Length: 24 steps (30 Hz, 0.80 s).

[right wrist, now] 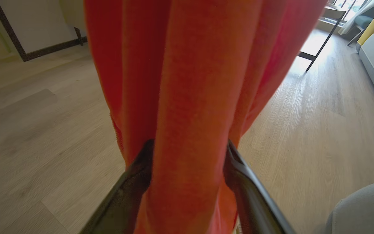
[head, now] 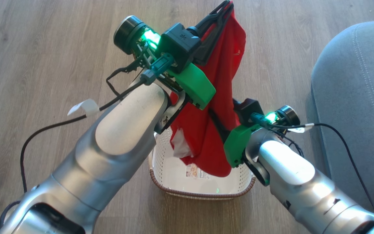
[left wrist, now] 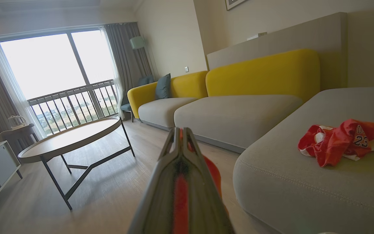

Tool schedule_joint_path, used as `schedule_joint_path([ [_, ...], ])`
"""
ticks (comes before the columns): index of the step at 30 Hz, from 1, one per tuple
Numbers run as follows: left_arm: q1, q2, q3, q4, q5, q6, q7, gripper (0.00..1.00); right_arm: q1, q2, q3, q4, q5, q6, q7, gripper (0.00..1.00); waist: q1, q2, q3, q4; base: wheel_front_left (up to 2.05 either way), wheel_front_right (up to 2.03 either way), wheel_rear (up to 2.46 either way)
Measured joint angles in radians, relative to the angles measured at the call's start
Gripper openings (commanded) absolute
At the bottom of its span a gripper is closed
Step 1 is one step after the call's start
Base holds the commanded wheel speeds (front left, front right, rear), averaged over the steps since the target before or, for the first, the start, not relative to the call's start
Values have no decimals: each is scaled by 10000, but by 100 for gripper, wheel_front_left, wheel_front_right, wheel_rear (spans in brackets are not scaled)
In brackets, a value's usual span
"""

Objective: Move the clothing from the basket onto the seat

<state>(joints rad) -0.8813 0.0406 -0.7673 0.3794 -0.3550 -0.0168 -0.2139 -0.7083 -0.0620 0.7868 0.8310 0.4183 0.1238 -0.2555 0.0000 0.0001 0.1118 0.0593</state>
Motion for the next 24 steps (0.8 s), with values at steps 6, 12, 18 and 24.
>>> schedule_joint_path([
  [6, 0, 0, -4, 242, -71, 86, -86, 0, -43, 0, 740, 178, 784, 0, 0, 0, 0, 0, 23, -94, 0, 0, 0],
  [12, 1, 0, -88, 546, -174, 50, -69, 39, -65, 0, 926, 230, 1126, 0, 0, 0, 0, 0, 61, -293, 0, 0, 0],
  [18, 0, 6, -182, 848, -249, -105, -59, 100, -88, 0, 660, -178, 1091, 0, 0, 0, 0, 0, 123, -458, 0, 0, 0],
  [24, 1, 56, -257, 1210, -439, -276, -58, 100, -81, 0, 104, -556, 825, 0, 0, 0, 0, 0, 230, -638, 0, 0, 0],
])
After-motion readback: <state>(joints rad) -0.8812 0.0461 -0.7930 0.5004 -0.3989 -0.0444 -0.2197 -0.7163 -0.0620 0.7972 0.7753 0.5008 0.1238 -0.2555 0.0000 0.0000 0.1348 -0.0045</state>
